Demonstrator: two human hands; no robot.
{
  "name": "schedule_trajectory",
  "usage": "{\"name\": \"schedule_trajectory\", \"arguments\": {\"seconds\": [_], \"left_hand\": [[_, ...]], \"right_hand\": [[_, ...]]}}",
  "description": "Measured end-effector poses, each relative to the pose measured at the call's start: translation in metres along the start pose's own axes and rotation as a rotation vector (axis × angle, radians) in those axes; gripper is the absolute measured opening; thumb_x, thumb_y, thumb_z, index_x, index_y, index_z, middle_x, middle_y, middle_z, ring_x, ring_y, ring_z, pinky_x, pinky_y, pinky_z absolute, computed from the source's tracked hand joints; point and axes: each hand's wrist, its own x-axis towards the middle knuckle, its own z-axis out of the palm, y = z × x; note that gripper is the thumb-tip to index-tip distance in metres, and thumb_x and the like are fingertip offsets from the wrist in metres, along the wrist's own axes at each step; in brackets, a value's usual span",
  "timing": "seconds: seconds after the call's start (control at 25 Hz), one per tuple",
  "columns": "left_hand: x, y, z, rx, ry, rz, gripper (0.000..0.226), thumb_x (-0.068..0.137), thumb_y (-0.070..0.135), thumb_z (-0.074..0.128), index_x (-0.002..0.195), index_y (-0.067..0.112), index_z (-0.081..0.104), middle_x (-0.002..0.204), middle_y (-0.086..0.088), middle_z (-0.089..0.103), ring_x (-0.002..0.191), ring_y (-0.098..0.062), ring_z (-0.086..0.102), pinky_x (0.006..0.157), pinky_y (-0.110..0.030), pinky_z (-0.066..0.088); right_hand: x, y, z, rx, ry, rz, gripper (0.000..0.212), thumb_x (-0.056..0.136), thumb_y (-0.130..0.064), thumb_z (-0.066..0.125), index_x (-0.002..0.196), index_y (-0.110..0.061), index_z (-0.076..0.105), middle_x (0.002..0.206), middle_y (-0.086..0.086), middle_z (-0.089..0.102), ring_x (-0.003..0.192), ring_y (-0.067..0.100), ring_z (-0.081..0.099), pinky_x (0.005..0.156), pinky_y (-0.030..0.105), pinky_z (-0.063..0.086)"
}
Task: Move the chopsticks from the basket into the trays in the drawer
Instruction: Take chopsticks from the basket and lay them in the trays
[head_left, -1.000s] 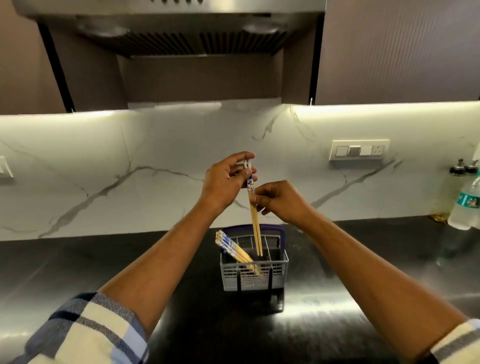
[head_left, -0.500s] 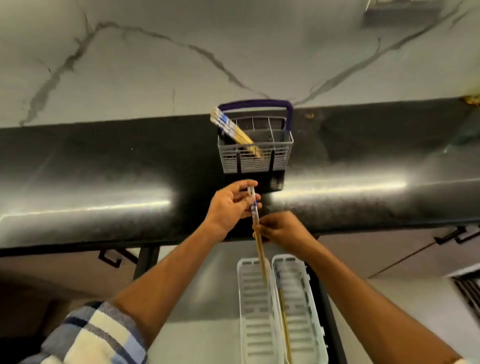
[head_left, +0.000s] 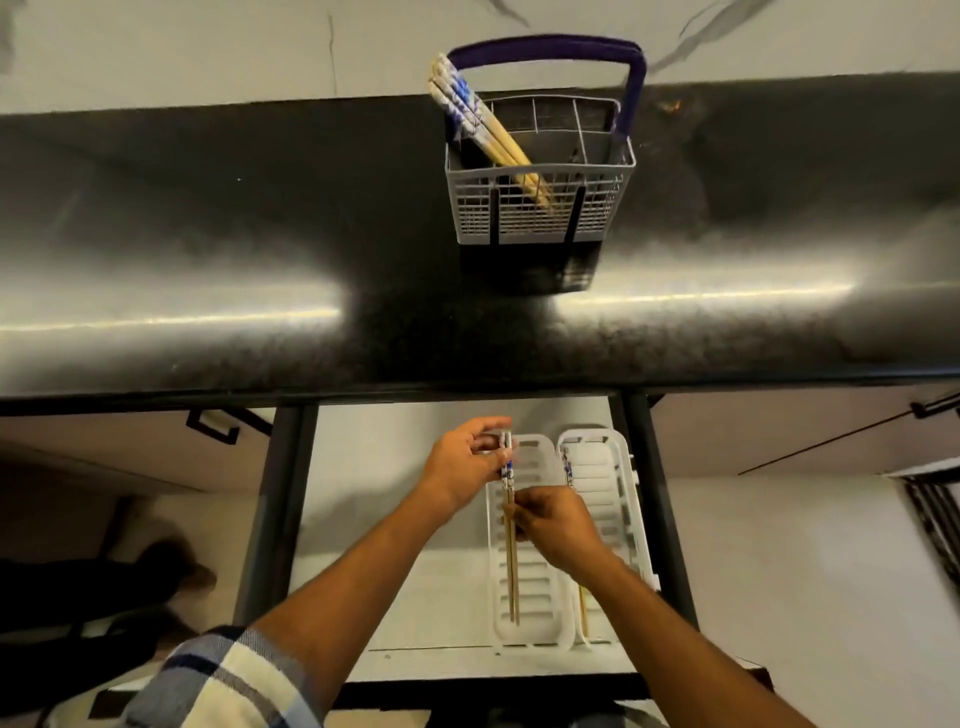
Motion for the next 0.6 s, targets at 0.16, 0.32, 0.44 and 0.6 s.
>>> {"name": "schedule_trajectory", "arguments": {"seconds": [0.16, 0.32, 0.44, 0.6], "left_hand": [[0.014, -0.013, -0.007, 0.125, 0.264, -0.093, 0.032, 0.089, 0.012, 0.068, 0.120, 0.012, 0.061, 0.111, -0.009, 0.070, 0.096, -0.022, 0.068, 0.089, -0.037, 0.059], [0.021, -0.015, -0.011, 0.205, 0.260, -0.168, 0.029, 0.089, 0.016, 0.070, 0.117, 0.010, 0.064, 0.102, -0.010, 0.072, 0.087, -0.022, 0.071, 0.081, -0.035, 0.061], [0.022, -0.019, -0.008, 0.213, 0.224, -0.202, 0.030, 0.087, 0.020, 0.072, 0.115, 0.011, 0.064, 0.102, -0.008, 0.071, 0.086, -0.021, 0.071, 0.076, -0.033, 0.061], [0.023, -0.030, -0.006, 0.186, 0.222, -0.236, 0.031, 0.088, 0.022, 0.072, 0.115, 0.012, 0.063, 0.103, -0.007, 0.070, 0.089, -0.021, 0.070, 0.076, -0.031, 0.060]], "right_hand": [[0.013, 0.016, 0.020, -0.037, 0.082, 0.093, 0.020, 0.089, -0.010, 0.063, 0.075, -0.003, 0.076, 0.070, 0.013, 0.074, 0.067, 0.030, 0.071, 0.072, 0.048, 0.060], [0.031, 0.017, 0.035, -0.111, 0.074, 0.140, 0.030, 0.087, -0.005, 0.061, 0.058, 0.002, 0.067, 0.064, 0.020, 0.068, 0.059, 0.033, 0.066, 0.067, 0.049, 0.061], [0.041, 0.020, 0.041, -0.168, 0.084, 0.158, 0.035, 0.089, -0.006, 0.061, 0.054, -0.006, 0.064, 0.061, 0.016, 0.065, 0.058, 0.032, 0.064, 0.067, 0.045, 0.060], [0.049, 0.021, 0.051, -0.279, 0.106, 0.194, 0.024, 0.091, -0.019, 0.061, 0.078, -0.003, 0.073, 0.077, 0.014, 0.074, 0.070, 0.031, 0.071, 0.067, 0.040, 0.062]]}}
